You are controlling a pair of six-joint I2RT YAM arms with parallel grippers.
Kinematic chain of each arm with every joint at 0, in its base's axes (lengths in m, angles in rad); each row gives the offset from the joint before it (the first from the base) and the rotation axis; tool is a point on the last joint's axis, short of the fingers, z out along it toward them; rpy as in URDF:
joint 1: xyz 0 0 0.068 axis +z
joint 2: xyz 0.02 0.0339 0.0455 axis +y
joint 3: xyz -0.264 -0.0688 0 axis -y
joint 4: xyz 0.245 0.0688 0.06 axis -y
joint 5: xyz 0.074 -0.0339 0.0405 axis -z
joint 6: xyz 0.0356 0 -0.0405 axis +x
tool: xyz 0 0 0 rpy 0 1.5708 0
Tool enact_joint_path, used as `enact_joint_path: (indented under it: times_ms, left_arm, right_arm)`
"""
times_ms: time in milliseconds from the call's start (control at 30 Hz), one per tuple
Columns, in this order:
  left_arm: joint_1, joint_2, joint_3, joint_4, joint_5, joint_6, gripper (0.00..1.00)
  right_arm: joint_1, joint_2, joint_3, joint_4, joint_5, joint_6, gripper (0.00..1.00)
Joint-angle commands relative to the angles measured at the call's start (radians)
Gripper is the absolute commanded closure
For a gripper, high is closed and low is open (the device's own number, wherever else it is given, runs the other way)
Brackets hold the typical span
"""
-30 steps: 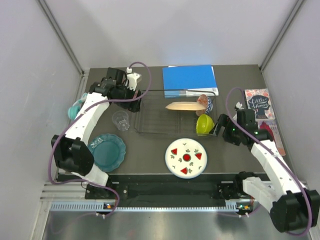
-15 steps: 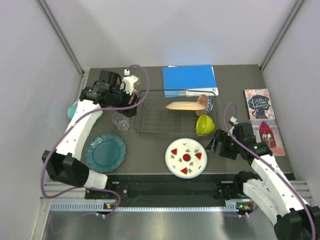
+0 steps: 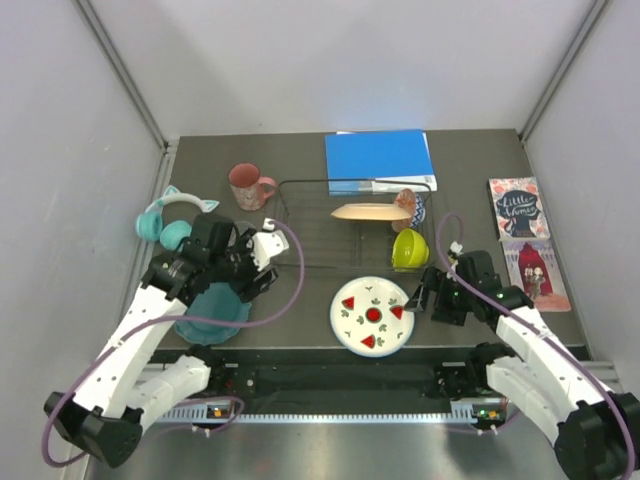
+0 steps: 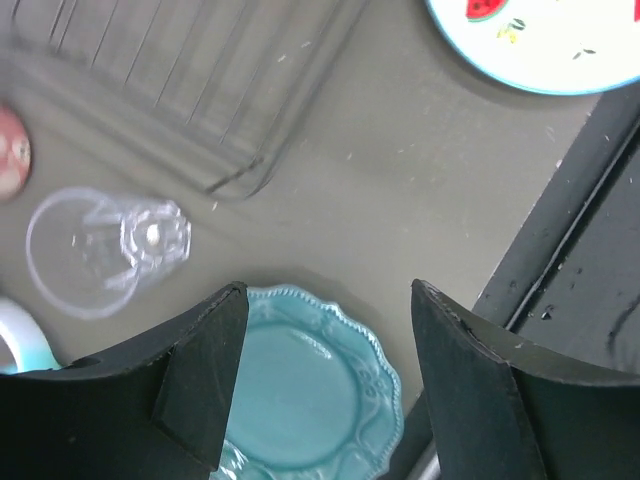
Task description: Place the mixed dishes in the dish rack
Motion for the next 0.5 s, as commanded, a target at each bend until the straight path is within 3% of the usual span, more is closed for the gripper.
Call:
enact_joint_path:
  times_ms: [0, 167, 467]
  left_arm:
    - [-0.112, 0.023, -0.075, 0.117, -0.041, 0.032, 0.29]
    - [-0.227, 0.149, -0.108, 0.176, -0.072, 0.079, 0.28]
    - [-0.268, 0.359, -0.097, 0.268, -0.035, 0.176, 0.28]
  right_arm:
    - [0.084, -0.021, -0.047, 0.15, 0.027, 0.1, 0.17]
    - [0.177, 0.0, -0.084, 0.236, 0.058, 0.139, 0.17]
    - [0.233, 0.113, -0.068, 0.289, 0.082, 0.137, 0.23]
